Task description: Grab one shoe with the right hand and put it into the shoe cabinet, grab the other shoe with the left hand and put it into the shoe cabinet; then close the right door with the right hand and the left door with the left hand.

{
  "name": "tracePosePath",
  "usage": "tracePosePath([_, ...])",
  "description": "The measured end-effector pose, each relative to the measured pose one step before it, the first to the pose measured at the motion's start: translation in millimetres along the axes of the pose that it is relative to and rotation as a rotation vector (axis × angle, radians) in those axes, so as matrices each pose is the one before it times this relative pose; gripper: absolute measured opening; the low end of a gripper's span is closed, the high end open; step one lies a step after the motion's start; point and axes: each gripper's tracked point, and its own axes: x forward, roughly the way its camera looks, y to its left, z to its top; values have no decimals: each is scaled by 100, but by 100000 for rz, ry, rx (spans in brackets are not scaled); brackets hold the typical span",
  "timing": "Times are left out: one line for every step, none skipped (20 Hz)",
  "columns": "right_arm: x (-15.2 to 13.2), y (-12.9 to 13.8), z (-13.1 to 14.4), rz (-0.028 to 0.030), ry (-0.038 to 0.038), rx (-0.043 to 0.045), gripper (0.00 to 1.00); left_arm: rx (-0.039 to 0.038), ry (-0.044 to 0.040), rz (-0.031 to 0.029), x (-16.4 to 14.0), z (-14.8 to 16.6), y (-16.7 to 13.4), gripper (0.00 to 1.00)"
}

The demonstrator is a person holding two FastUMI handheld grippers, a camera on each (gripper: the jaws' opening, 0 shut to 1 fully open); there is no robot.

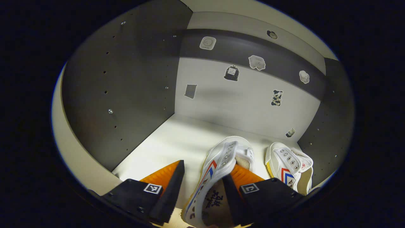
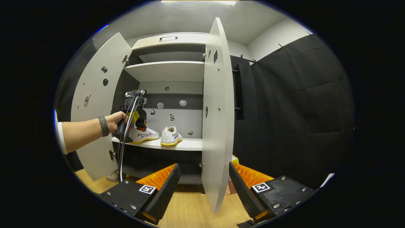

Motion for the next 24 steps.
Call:
tracePosePath([-51, 53, 12, 497, 222, 379, 94, 1057, -654, -302, -492, -78, 173, 83])
tracePosePath([-150, 92, 23, 486, -142, 312, 94, 1136, -1030, -700, -632, 49, 75, 90])
tracePosePath([-23, 47, 93, 436, -182, 171, 94, 357, -1851, -204, -780, 157, 3, 94])
tracePosePath([-66, 95, 66, 483, -172, 105, 94, 249, -1818, -1159, -807, 160, -155, 98])
tracePosePath([-76, 118, 126, 527, -121, 64, 94, 658, -1749, -1922, -987, 85, -386, 98])
tracePosePath([-45, 172, 84, 641, -335, 87, 94, 935, -2846, -1769, -1053, 396, -313, 98])
tracePosePath([-96, 119, 176, 519, -289, -34, 94, 906, -3491, -1949, -1186, 641, -428, 97])
tracePosePath([-80, 120, 129, 455, -352, -181, 94, 823, -3639, -1961, -1341, 662, -439, 97])
tracePosePath([17, 65, 76, 333, -145, -215, 94, 736, -3509, -2277, -1404, 679, -530, 97])
tracePosePath([-20, 104, -43, 437, 114, -148, 94, 398, -3450, -2898, -1405, 692, -615, 97])
tracePosePath([-107, 94, 4, 395, -23, -84, 94, 417, -3512, -2846, -1600, 615, -558, 97])
tracePosePath([34, 37, 30, 275, -93, -33, 94, 60, -2331, -1975, -1370, 414, -323, 97])
tracePosePath([-62, 75, 56, 377, -1, 23, 94, -328, -2523, -1896, -1482, 421, -243, 97])
tracePosePath([-10, 78, 10, 398, 85, 116, 94, -427, -2692, -1871, -1438, 360, -231, 97])
tracePosePath([41, 65, 104, 464, -125, 255, 94, 160, -1918, -1432, -1367, 149, -34, 97])
tracePosePath([48, 118, 100, 439, -240, 363, 94, 571, -1501, -982, -1263, 35, 37, 97])
tracePosePath([129, 111, 56, 582, -118, 470, 94, 608, -2057, -869, -1215, 106, 56, 97])
tracePosePath([63, 151, 59, 712, -67, 459, 94, 323, -2603, -875, -1186, 49, 6, 97])
tracePosePath([98, 62, 97, 424, 33, 378, 94, 330, -2728, -820, -1250, 50, 63, 97])
tracePosePath([80, 63, -34, 388, 12, 452, 94, 418, -2134, 319, -1125, -233, 260, 97])
tracePosePath([38, 103, 28, 338, -31, 458, 94, 661, -1372, 344, -1341, -427, 295, 96])
tracePosePath([103, 71, -25, 216, 59, 298, 94, 689, -503, 657, -1169, -599, 294, 99])
tracePosePath([-62, 55, -74, 76, 110, 71, 94, 684, -259, 315, -1005, -794, 310, 99])
tracePosePath([0, 38, -75, 86, 124, -110, 94, 579, -527, 363, -942, -633, 232, 97])
